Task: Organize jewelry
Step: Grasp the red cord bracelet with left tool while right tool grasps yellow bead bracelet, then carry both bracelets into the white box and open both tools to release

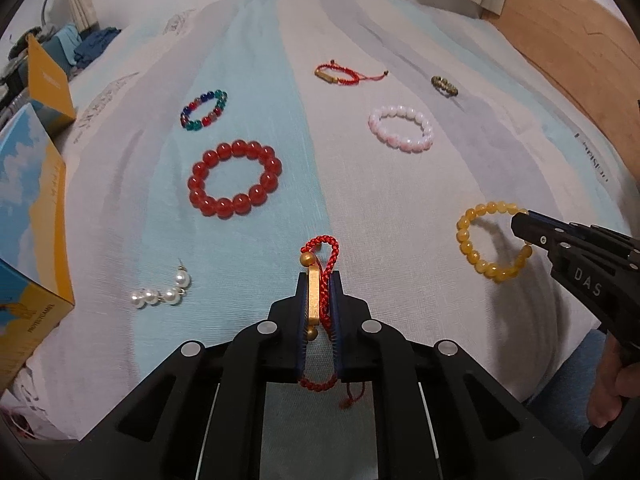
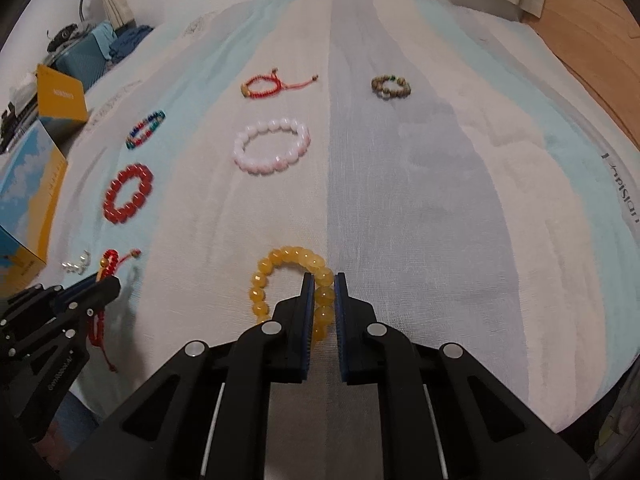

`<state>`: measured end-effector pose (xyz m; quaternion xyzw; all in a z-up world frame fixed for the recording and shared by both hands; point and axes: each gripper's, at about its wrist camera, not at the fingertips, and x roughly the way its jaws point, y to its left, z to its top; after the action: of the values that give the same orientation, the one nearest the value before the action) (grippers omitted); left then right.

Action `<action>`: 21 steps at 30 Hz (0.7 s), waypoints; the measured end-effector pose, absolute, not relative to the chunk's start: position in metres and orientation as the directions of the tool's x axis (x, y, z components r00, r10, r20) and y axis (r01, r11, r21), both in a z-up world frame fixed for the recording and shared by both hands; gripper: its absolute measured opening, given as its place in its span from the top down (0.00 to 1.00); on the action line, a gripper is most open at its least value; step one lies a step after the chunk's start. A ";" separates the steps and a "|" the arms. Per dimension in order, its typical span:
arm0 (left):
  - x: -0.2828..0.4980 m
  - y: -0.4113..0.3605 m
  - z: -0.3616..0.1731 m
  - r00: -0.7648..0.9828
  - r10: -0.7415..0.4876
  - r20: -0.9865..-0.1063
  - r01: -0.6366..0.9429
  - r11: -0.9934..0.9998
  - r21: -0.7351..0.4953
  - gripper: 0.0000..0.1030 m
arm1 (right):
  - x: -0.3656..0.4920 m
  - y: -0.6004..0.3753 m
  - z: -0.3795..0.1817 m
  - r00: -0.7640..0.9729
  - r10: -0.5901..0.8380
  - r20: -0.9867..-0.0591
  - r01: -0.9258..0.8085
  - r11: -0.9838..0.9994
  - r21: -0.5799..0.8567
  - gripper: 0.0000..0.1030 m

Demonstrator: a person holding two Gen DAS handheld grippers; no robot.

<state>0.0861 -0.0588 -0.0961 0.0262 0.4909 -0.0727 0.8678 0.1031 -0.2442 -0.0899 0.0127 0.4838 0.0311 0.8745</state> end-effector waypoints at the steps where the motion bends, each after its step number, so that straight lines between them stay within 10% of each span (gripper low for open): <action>1: 0.085 -0.058 -0.092 0.513 -0.099 -0.852 0.151 0.988 -0.024 0.92 | 0.102 -0.244 -0.086 0.536 0.069 -0.842 -0.042 0.998 0.055 0.91; 21: 0.077 -0.022 -0.020 0.596 -0.082 -0.799 0.115 0.993 -0.016 0.92 | 0.094 -0.211 -0.014 0.632 0.093 -0.770 -0.085 0.995 0.051 0.91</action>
<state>0.0772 -0.0216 -0.0196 0.0184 0.4461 -0.0554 0.8931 0.0940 -0.2107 -0.0136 0.0047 0.4264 0.0495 0.9032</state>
